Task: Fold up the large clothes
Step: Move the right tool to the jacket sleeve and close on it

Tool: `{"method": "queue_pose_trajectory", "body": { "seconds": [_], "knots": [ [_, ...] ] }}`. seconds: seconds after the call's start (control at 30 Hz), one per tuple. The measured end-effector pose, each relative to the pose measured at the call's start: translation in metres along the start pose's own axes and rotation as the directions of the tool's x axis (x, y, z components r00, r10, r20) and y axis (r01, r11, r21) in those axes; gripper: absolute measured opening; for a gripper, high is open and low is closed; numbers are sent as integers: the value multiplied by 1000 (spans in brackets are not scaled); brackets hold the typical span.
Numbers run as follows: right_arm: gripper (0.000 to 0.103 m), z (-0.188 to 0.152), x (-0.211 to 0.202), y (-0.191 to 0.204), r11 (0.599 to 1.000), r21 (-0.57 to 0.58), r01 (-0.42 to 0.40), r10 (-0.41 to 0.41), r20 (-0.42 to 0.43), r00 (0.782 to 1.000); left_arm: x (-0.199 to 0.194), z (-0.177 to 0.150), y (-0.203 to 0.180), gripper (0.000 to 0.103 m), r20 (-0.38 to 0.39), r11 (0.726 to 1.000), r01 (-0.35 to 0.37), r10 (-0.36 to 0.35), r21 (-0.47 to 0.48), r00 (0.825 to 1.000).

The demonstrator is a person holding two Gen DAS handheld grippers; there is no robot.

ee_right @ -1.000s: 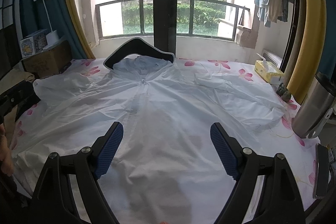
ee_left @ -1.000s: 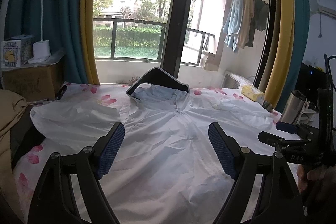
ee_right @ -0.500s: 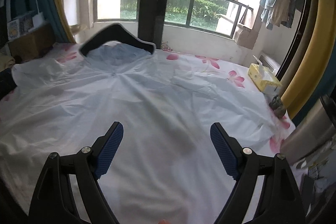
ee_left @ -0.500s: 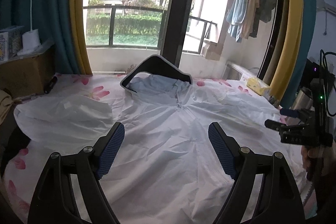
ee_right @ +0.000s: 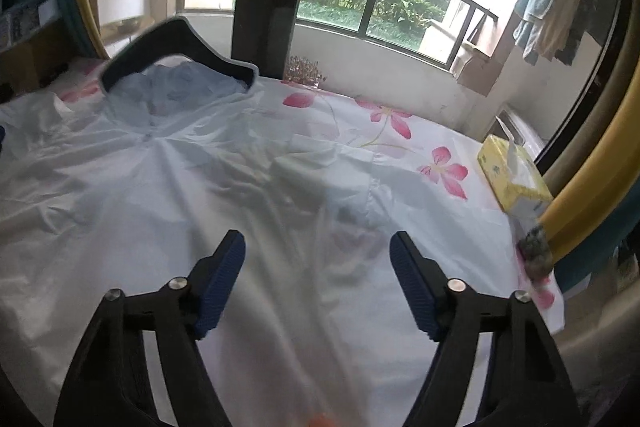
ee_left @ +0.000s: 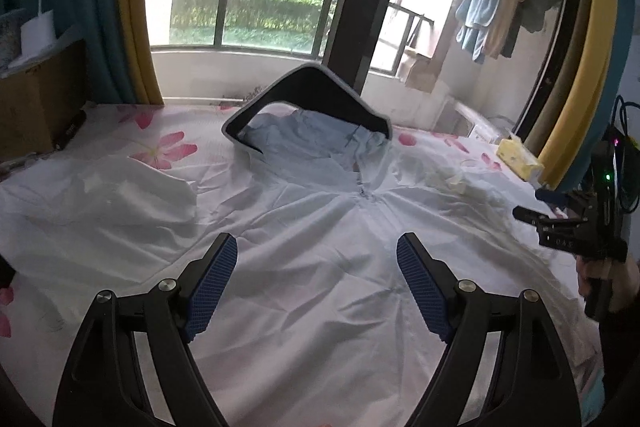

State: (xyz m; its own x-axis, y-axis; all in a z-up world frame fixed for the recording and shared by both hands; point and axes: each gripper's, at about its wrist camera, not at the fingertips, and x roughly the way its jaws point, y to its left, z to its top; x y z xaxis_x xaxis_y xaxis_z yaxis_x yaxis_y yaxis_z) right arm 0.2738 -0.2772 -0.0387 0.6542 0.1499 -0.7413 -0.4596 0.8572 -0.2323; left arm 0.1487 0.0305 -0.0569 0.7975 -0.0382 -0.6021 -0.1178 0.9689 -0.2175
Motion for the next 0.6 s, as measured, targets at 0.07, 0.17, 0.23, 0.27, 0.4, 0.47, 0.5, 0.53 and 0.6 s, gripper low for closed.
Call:
{"method": "queue_pose_trajectory", "body": {
  "seconds": [0.07, 0.17, 0.23, 0.27, 0.4, 0.47, 0.5, 0.53, 0.6],
  "knots": [
    [67, 7, 13, -4, 1000, -22, 5, -5, -9, 1000, 9, 1, 3, 85, -19, 1000, -8, 8, -5, 1000],
    [58, 14, 35, -9, 999, -44, 6, -7, -25, 1000, 22, 1, 7, 85, -41, 1000, -24, 24, -16, 999],
    [56, 18, 46, -11, 998, -56, -1, -1, -32, 999, 30, 1, 11, 85, -55, 999, -34, 32, -25, 998],
    [56, 20, 51, -11, 998, -62, -5, 3, -36, 999, 33, 1, 13, 85, -61, 999, -33, 31, -33, 998],
    [55, 27, 70, -9, 995, -96, -19, 14, -55, 998, 45, 1, 22, 85, -83, 997, -52, 47, -61, 995],
    [55, 28, 76, -7, 993, -114, -28, 21, -63, 998, 48, 1, 24, 85, -89, 996, -61, 56, -63, 995],
    [55, 28, 77, -6, 992, -119, -31, 24, -65, 998, 50, 2, 24, 85, -92, 996, -66, 60, -63, 994],
    [54, 28, 80, -5, 992, -123, -37, 29, -66, 997, 51, 2, 25, 85, -94, 996, -69, 63, -63, 994],
    [50, 30, 83, -4, 991, -124, -48, 39, -69, 997, 53, 2, 26, 85, -99, 995, -72, 66, -63, 993]
  ]
}}
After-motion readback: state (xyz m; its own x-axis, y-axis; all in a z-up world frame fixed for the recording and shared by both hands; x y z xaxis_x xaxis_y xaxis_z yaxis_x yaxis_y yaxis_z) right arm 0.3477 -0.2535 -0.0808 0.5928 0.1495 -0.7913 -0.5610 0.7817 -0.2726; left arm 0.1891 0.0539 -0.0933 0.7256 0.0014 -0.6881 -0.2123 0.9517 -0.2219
